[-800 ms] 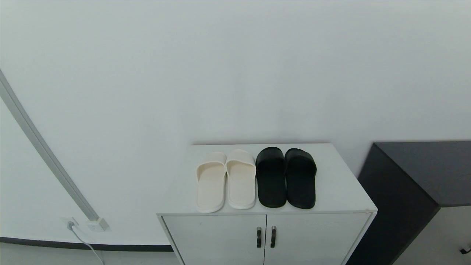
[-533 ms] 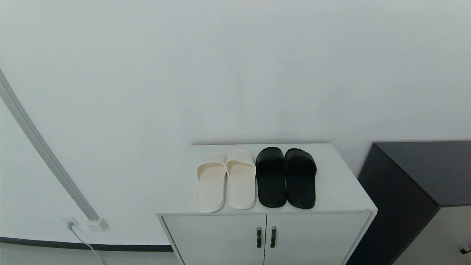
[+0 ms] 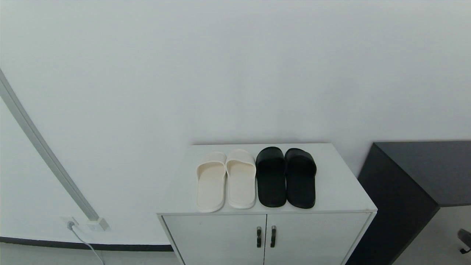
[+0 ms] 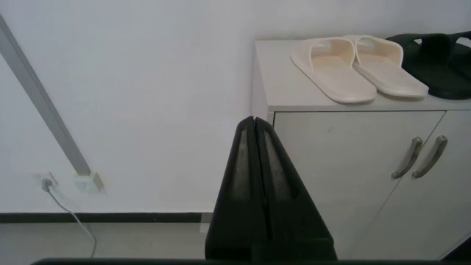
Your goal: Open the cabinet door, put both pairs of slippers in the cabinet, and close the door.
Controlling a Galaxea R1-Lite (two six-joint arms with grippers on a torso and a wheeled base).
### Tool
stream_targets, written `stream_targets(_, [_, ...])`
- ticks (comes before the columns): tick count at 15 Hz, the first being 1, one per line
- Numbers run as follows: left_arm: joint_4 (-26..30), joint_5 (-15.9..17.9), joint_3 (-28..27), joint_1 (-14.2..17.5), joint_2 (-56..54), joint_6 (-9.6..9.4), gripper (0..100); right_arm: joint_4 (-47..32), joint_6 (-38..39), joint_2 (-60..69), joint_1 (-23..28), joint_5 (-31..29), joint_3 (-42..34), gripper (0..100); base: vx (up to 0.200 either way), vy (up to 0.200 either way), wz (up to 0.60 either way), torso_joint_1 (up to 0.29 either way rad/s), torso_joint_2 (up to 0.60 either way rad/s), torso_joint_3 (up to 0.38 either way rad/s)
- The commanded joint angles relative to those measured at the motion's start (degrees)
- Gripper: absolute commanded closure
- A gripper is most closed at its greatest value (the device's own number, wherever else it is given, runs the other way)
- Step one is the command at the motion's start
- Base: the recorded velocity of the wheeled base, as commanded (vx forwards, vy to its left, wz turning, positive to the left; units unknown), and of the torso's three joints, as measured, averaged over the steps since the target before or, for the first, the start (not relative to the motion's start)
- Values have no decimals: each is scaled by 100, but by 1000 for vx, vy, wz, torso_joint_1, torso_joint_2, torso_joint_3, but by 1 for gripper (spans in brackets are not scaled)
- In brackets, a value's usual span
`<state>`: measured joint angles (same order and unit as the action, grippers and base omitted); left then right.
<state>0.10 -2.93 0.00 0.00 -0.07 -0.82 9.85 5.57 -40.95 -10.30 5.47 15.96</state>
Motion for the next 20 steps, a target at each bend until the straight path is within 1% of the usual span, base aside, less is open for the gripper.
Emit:
stream_targets(1, [-1, -6, 0, 0, 7, 3, 100, 1388, 1095, -2664, -2529, -1672, 645, 0, 0, 0, 0, 0, 0, 0])
stream_targets(2, [-1, -6, 0, 0, 7, 11, 100, 1731, 1306, -3174, -3030, -2340, 909, 0, 0, 0, 0, 0, 0, 0])
stream_targets(4, [-1, -6, 0, 0, 7, 11, 100, 1977, 1315, -3938, -3391, -2894, 1357, 0, 0, 0, 0, 0, 0, 0])
stream_targets(7, [-1, -6, 0, 0, 7, 11, 100, 1977, 1315, -4756, -3637, -3421, 2017, 0, 0, 0, 0, 0, 0, 0])
stream_targets(9, [-1, -6, 0, 0, 7, 11, 100, 1994, 1333, -5468, -3707, -3914, 2597, 0, 0, 0, 0, 0, 0, 0])
stream_targets(11, [-1, -6, 0, 0, 7, 11, 100, 2038, 1350, -5872, -3707, -4125, 2904, 0, 0, 0, 0, 0, 0, 0])
stream_targets(12, [-1, -6, 0, 0, 7, 11, 100, 2223, 1341, -6109, -3707, -4195, 2983, 0, 0, 0, 0, 0, 0, 0])
stream_targets(14, [-1, -6, 0, 0, 7, 11, 100, 2698, 1306, -6707, -3707, -4564, 3159, 0, 0, 0, 0, 0, 0, 0])
stream_targets(16, [-1, -6, 0, 0, 7, 11, 100, 3032, 1280, -7164, -3707, -4599, 3352, 0, 0, 0, 0, 0, 0, 0])
stream_targets(18, [-1, -6, 0, 0, 7, 11, 100, 3084, 1297, -7489, -3646, -4608, 3669, 0, 0, 0, 0, 0, 0, 0])
stream_targets(20, [-1, -6, 0, 0, 7, 11, 100, 3076, 1297, -7876, -3479, -4634, 4117, 0, 0, 0, 0, 0, 0, 0])
